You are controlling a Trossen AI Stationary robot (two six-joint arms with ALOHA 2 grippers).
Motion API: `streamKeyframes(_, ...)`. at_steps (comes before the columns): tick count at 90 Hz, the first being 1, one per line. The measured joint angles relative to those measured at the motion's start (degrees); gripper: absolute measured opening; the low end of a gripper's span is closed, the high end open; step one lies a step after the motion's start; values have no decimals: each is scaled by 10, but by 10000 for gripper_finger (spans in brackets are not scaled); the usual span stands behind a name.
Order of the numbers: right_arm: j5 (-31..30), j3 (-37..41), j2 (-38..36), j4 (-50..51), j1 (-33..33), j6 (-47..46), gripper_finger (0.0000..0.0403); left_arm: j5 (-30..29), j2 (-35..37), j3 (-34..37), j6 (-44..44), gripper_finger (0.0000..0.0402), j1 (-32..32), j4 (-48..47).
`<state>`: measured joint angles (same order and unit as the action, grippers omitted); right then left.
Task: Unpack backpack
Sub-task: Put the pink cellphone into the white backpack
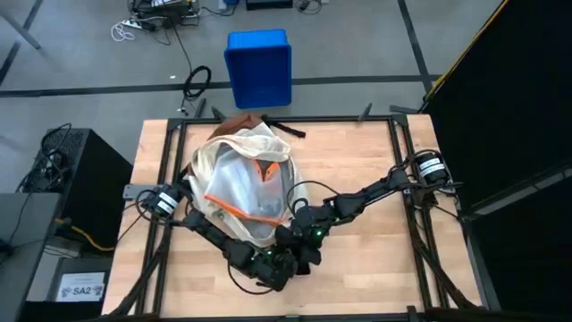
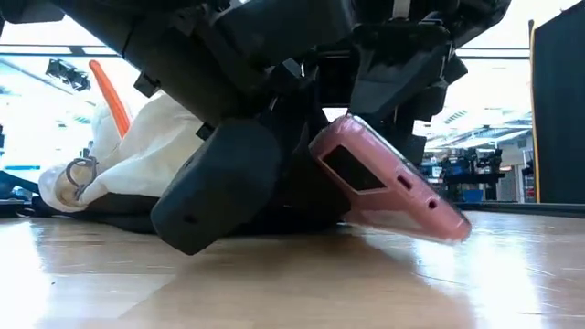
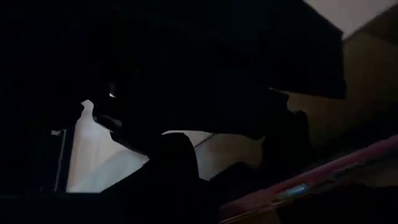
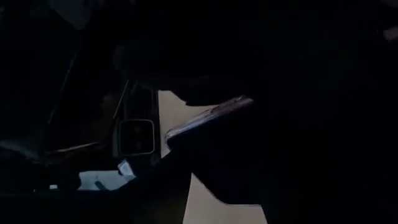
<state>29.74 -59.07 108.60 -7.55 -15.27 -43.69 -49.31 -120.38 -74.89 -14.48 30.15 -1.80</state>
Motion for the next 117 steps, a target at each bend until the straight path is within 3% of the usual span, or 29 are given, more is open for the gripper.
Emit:
streamKeyframes(14, 4, 0, 0, -2, -1, 4, 130, 1, 0, 0, 9, 217, 5, 11)
streamKeyframes(64, 14, 0, -40, 44, -10, 24, 114, -7, 3, 1, 35, 218, 3, 12)
streamKeyframes(103, -4, 0, -39, 59, -34, 3, 111, -30, 2, 2, 57, 218, 10, 25)
streamKeyframes(117, -50, 0, -39, 60, -47, 3, 111, -30, 2, 2, 62, 218, 9, 25)
